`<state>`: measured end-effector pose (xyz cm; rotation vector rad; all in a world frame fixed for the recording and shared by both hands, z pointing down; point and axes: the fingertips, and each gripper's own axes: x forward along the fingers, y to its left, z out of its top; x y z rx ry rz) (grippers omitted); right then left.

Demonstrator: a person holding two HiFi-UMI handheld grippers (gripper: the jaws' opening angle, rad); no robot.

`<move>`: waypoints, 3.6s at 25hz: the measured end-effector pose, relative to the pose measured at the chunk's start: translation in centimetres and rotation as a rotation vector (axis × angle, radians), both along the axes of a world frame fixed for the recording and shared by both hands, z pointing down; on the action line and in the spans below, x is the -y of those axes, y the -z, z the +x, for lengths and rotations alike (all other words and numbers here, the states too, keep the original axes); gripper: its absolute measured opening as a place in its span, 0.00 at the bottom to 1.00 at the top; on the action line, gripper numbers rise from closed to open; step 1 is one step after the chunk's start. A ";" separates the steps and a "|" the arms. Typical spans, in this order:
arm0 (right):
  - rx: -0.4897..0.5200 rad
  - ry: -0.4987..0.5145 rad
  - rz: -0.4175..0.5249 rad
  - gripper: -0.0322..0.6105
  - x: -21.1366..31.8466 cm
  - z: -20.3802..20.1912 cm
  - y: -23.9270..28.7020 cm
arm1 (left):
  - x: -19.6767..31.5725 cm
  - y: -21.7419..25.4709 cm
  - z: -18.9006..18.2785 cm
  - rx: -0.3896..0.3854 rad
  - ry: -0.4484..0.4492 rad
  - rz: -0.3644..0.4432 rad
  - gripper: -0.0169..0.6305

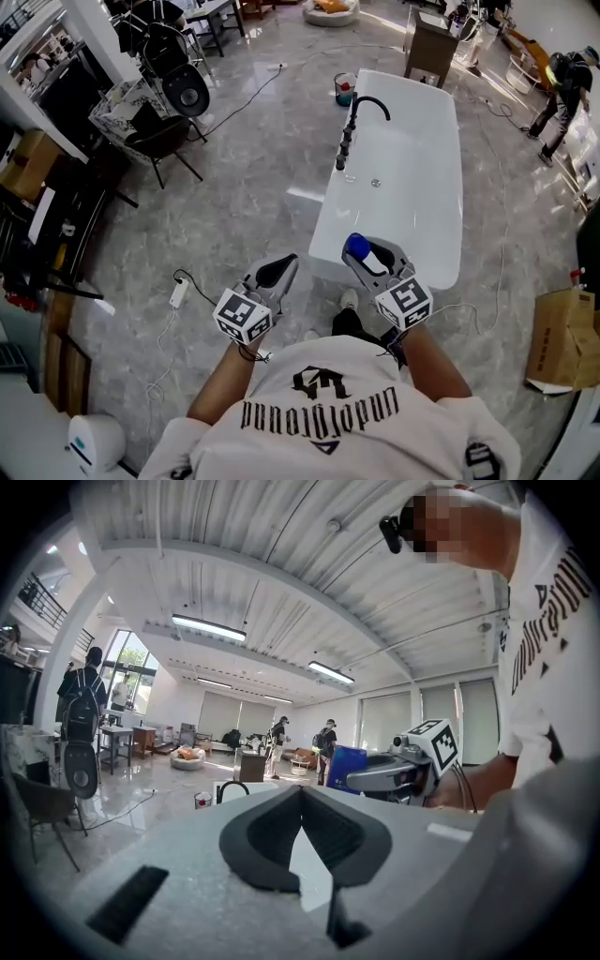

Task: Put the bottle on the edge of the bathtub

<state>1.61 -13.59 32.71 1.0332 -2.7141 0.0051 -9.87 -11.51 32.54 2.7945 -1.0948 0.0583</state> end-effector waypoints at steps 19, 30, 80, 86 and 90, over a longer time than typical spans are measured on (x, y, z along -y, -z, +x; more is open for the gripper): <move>-0.052 0.095 -0.081 0.29 12.2 1.6 -4.2 | 11.6 -3.7 3.2 0.009 0.060 -0.083 0.05; -0.108 0.183 -0.160 0.29 18.0 1.4 -9.2 | 18.0 -7.9 4.3 0.009 0.114 -0.158 0.05; -0.379 0.420 -0.374 0.29 32.1 -4.3 -43.0 | 31.1 -36.1 1.7 0.012 0.212 -0.510 0.05; -0.398 0.408 -0.377 0.29 33.3 -5.0 -45.4 | 31.0 -38.2 1.7 0.012 0.205 -0.540 0.05; -0.412 0.409 -0.371 0.29 33.5 -5.6 -46.6 | 31.2 -38.9 1.5 0.020 0.198 -0.540 0.05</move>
